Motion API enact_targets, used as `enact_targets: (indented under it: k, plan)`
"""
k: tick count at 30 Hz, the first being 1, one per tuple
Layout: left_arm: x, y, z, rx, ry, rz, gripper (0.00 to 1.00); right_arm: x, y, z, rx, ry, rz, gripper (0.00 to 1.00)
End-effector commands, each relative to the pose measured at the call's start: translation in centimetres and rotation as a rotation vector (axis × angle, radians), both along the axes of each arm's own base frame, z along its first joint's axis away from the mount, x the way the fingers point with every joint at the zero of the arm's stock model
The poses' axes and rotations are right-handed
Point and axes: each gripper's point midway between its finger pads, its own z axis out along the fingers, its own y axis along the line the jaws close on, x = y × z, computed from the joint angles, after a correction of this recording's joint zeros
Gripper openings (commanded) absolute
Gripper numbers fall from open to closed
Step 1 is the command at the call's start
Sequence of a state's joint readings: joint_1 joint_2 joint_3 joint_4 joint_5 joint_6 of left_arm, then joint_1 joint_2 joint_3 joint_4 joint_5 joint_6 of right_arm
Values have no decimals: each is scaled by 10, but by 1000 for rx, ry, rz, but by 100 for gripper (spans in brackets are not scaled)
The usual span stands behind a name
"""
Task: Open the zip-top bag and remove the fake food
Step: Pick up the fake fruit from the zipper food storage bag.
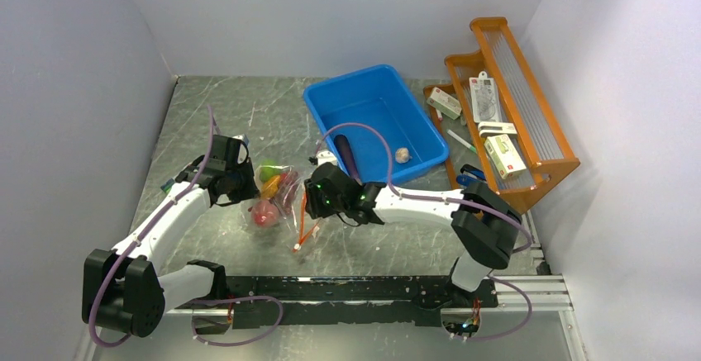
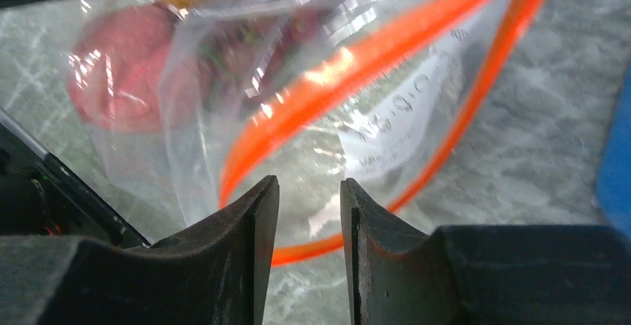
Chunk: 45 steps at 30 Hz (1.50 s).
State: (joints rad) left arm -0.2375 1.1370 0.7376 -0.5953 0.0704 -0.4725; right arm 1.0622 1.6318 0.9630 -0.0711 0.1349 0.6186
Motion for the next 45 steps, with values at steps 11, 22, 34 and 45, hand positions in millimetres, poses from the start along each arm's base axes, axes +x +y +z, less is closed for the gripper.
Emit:
enact_targets:
  k: [11, 22, 34, 45]
  plan:
    - [2, 0, 3, 5, -15, 3, 7, 7, 51, 7, 120, 80, 82, 39]
    - [2, -2, 6, -4, -27, -3, 7, 17, 61, 0, 390, 157, -19, 53]
    - [2, -1, 6, -3, -26, -2, 7, 18, 77, -35, 390, 202, 29, 54]
    - [2, -1, 5, -2, -22, -4, 7, 9, 106, 26, 568, 184, 229, 50]
